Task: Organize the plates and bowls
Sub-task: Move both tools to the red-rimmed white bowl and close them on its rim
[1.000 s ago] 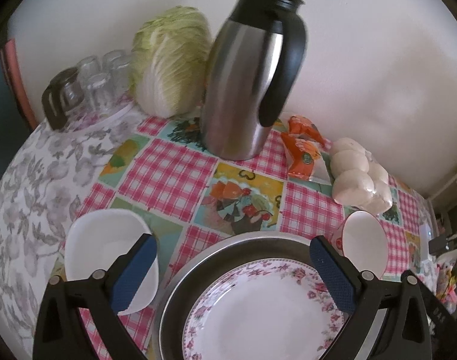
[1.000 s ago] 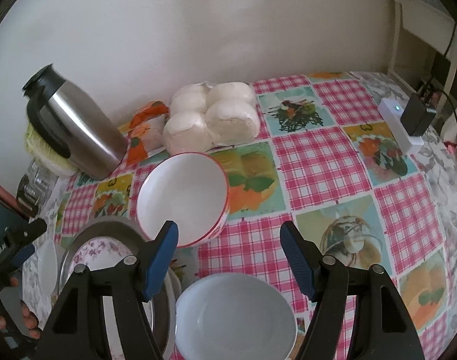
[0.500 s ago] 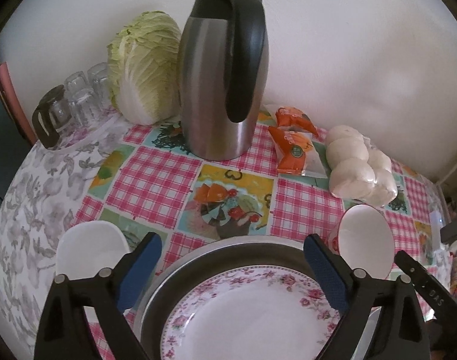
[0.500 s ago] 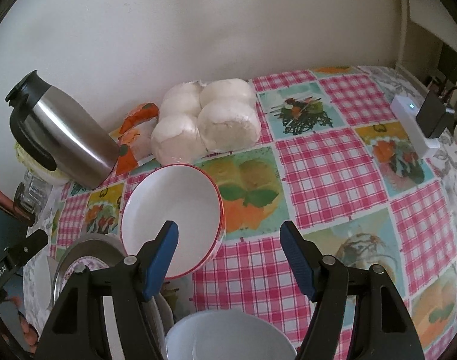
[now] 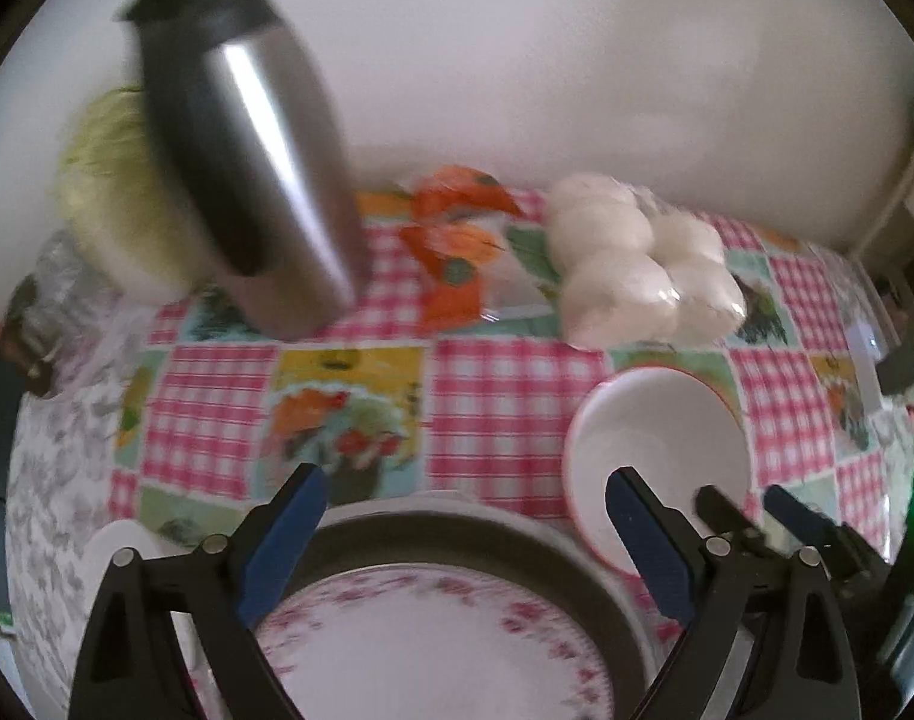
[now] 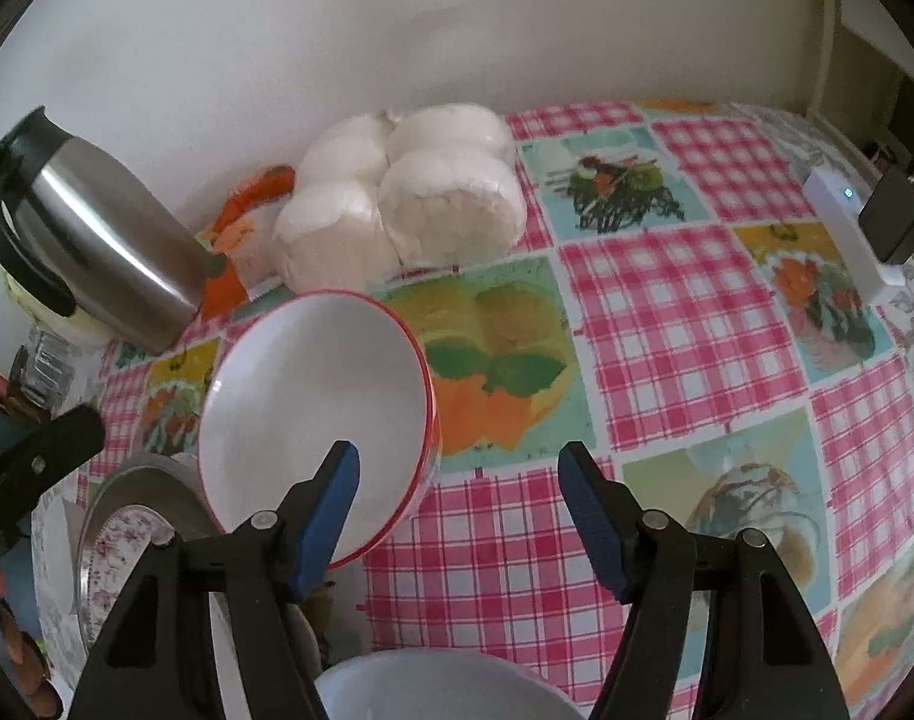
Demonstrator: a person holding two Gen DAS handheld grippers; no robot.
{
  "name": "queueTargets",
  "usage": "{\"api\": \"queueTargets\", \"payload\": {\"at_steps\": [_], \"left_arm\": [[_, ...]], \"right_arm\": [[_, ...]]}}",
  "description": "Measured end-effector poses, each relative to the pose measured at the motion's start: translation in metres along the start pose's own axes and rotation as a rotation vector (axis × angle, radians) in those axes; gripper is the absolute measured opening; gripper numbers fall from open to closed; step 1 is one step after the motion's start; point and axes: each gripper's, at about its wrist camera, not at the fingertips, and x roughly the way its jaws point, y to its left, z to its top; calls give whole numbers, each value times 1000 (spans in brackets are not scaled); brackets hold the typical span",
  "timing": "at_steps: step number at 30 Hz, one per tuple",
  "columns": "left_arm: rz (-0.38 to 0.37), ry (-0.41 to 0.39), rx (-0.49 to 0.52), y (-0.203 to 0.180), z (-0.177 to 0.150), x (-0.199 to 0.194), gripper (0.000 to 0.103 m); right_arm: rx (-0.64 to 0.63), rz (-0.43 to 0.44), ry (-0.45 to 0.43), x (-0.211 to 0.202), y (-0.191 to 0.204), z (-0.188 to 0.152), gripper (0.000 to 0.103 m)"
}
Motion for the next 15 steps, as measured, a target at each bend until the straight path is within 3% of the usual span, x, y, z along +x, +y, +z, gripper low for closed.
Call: {"api": "queueTargets", "payload": {"at_steps": [8, 15], "left_arm": [[19, 103, 35, -27, 15, 37, 85], [46, 160, 59, -34, 15, 62, 60]], "right_arm": [[19, -5, 37, 16, 0, 0, 68], [27, 28, 41, 23, 1, -1, 66]]}}
